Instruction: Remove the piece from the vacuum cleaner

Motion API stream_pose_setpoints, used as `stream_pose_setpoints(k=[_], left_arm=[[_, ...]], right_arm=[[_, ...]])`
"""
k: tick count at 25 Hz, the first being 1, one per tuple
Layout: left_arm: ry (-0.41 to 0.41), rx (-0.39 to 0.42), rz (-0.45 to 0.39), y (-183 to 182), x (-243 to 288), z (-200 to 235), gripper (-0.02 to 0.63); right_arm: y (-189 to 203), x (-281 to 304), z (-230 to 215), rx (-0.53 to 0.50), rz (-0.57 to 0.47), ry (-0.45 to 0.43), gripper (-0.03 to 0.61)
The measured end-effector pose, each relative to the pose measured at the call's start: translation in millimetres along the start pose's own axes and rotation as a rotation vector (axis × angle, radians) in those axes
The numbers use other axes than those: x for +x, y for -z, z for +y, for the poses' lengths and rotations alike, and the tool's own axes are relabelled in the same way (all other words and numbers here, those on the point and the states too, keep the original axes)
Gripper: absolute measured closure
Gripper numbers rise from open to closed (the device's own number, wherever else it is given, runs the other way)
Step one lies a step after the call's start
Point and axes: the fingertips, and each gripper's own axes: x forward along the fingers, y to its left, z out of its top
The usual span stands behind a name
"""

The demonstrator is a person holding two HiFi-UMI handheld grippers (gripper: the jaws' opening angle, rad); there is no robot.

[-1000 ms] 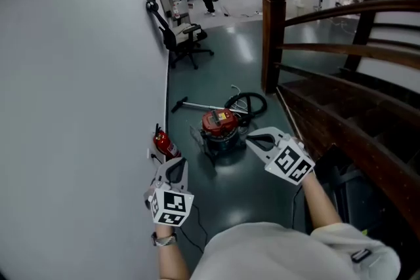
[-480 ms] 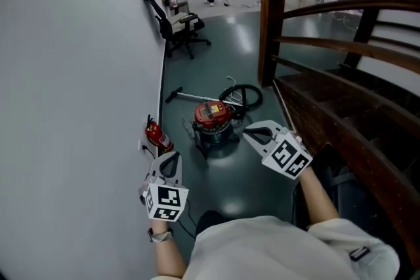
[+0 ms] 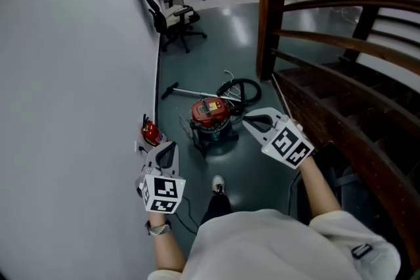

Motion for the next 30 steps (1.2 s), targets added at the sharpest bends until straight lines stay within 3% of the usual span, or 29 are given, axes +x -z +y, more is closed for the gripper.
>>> stream_pose_setpoints(k=[12, 30], left_arm=[[0.028, -0.014, -0.007, 7.1, 82.5, 94.7, 0.612], [0.102, -0.052, 0.044, 41.5, 187.3, 173.5, 0.612]], right_arm=[[-34.2, 100.6, -65.0, 0.008, 0.001, 0.016, 0.549], [-32.7, 216.8, -127.0, 0.051, 0.06, -0.005, 0.549]])
